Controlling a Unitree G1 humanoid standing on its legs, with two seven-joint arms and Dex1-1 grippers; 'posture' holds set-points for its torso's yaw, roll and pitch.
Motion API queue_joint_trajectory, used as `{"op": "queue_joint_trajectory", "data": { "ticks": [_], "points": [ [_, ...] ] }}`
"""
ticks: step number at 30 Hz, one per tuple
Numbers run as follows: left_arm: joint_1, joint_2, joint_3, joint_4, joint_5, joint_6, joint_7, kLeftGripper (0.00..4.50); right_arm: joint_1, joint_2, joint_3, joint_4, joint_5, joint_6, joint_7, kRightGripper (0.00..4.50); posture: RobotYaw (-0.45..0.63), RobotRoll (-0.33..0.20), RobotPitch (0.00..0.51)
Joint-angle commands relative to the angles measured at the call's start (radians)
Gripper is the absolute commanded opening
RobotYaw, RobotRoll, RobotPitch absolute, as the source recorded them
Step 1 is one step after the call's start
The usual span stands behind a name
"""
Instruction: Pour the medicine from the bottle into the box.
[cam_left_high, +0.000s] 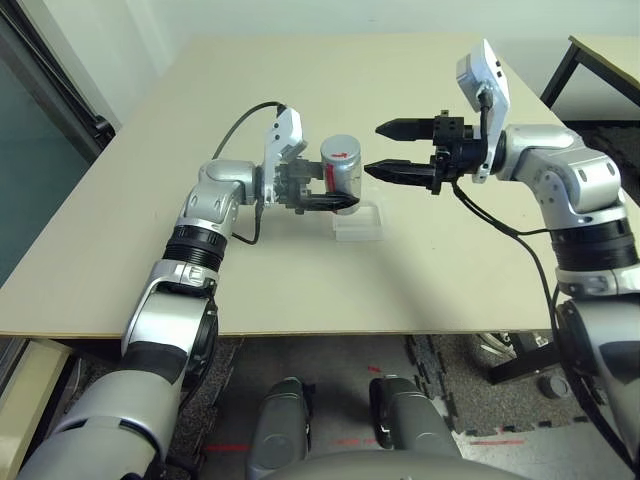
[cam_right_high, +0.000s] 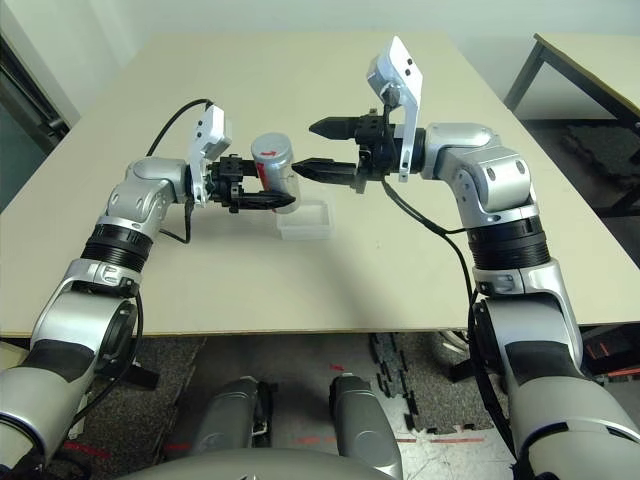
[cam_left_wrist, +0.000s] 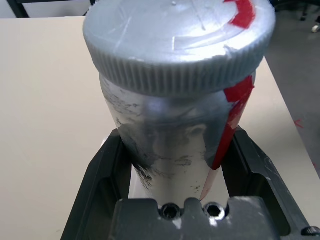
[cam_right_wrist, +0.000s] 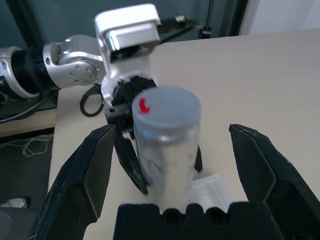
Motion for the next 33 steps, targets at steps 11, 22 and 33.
{"op": "queue_joint_trajectory", "data": {
  "ticks": [11,22,33],
  "points": [
    [-0.013,-0.021,-0.026,-0.010,0.002,0.003,-0.015,2.77,-0.027,0.049,0.045,-0.005,-0.018,-0.018,-0.005,4.50,-0.04,0.000,0.076],
    [-0.011,-0.032,-0.031,-0.039,-0.003,0.020,-0.023,2.77,-0.036,0.070,0.058,0.027,-0.052,-0.046,-0.002,4.50,-0.04,0.000,0.078],
    [-0.004,-0.030,-0.037,-0.059,0.001,0.025,-0.033,2.77,-0.038,0.072,0.055,0.043,-0.060,-0.047,-0.003,2.82,-0.04,0.000,0.080]
  ]
}}
